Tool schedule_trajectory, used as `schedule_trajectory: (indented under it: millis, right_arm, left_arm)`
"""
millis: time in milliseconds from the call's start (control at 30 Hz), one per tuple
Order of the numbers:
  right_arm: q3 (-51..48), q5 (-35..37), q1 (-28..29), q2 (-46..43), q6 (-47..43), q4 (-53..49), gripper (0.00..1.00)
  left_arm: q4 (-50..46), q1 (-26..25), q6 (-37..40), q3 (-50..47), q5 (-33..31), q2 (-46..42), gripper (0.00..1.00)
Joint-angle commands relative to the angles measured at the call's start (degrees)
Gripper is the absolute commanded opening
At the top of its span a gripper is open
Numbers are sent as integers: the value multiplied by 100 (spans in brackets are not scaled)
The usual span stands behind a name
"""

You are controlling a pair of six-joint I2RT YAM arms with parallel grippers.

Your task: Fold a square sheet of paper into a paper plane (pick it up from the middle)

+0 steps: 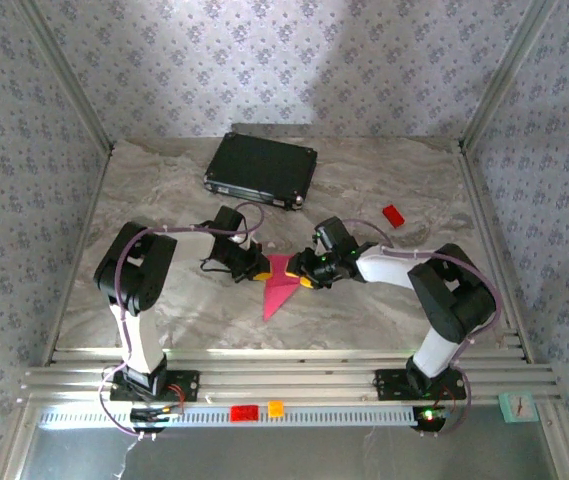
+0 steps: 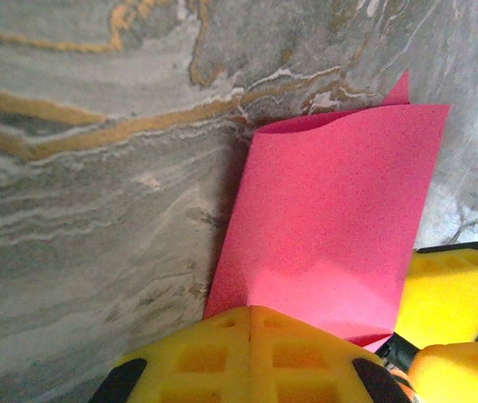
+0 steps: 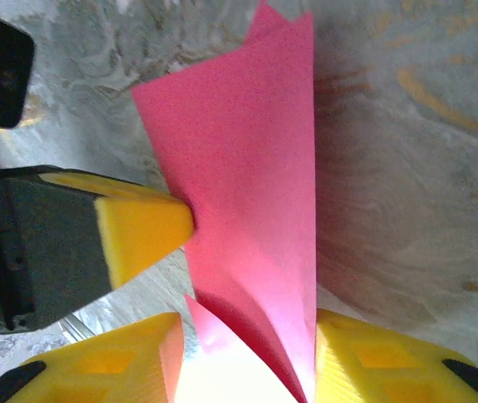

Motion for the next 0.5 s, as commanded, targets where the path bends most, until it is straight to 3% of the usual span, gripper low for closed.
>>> schedule_trajectory:
  millis: [0, 467]
  right_arm:
    - [48, -493, -156, 64, -297, 486, 44]
    - [511, -903, -463, 643, -693, 462, 33]
  left_arm:
    - [-214, 40, 123, -119, -274, 260, 0]
    - [-248, 44, 177, -118, -244, 252, 0]
